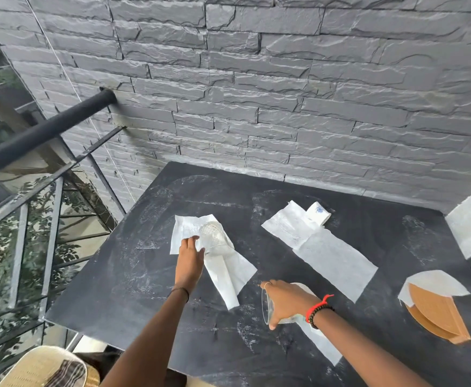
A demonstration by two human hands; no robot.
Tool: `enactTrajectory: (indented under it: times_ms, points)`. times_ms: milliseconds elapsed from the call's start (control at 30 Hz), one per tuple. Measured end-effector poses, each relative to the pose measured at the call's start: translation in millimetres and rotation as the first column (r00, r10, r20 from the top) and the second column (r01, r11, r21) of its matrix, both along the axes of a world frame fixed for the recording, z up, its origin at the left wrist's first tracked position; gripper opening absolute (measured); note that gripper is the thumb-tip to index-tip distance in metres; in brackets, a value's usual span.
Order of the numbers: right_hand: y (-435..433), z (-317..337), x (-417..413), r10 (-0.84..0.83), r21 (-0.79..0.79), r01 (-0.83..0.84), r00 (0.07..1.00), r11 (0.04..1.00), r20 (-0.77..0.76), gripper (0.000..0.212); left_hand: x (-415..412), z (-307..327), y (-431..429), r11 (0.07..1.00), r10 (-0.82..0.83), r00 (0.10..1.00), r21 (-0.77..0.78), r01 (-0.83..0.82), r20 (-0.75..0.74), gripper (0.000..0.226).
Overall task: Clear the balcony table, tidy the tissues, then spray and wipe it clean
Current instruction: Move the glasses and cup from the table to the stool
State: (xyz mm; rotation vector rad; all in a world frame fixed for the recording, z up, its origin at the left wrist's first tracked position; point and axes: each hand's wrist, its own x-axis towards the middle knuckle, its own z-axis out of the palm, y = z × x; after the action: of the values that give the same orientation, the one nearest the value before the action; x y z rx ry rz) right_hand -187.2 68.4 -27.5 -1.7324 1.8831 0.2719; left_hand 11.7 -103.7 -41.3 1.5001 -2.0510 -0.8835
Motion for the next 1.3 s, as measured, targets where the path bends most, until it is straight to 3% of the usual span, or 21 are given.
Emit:
enactTrajectory:
  times_ms: [167,333,433,567,700,933,1100,1300]
  points:
    - [-6,8,-10,-0.119,0.041,0.115,0.982,0.993,0.143,0.109,-5,0,-14,0.998,-0.053,0.998,-0.014,0.054,0.024,0.039]
    - [-14,28,-23,-0.263,0.078,0.252,0.899,0.965,0.35,0.101,-12,1,-17,0.992,-0.108,0.993,-0.059,0.111,0.044,0.041]
    - [-18,34,-29,-0.298,0.084,0.289,0.865,0.954,0.403,0.095,-13,0,-16,0.984,-0.143,0.985,-0.094,0.153,0.097,0.059]
    - [-25,35,-36,-0.326,0.079,0.329,0.821,0.941,0.468,0.093,-8,-8,-20,0.955,-0.213,0.937,-0.143,0.26,0.278,0.085]
    - [-28,34,-42,-0.358,0.08,0.379,0.753,0.922,0.552,0.087,-8,-9,-25,0.955,-0.153,0.904,-0.177,0.24,0.4,0.074]
    - [-34,26,-45,-0.399,0.085,0.474,0.617,0.877,0.678,0.094,-14,-9,-28,0.987,-0.102,0.801,-0.041,0.156,0.59,0.072]
    - [-37,20,-46,-0.38,0.065,0.496,0.569,0.866,0.729,0.093,-23,-6,-23,0.994,-0.1,0.793,0.026,0.106,0.601,0.059]
    - [-40,14,-50,-0.38,0.09,0.509,0.5,0.856,0.778,0.093,-19,-9,-16,0.996,-0.082,0.82,0.012,0.091,0.566,0.06]
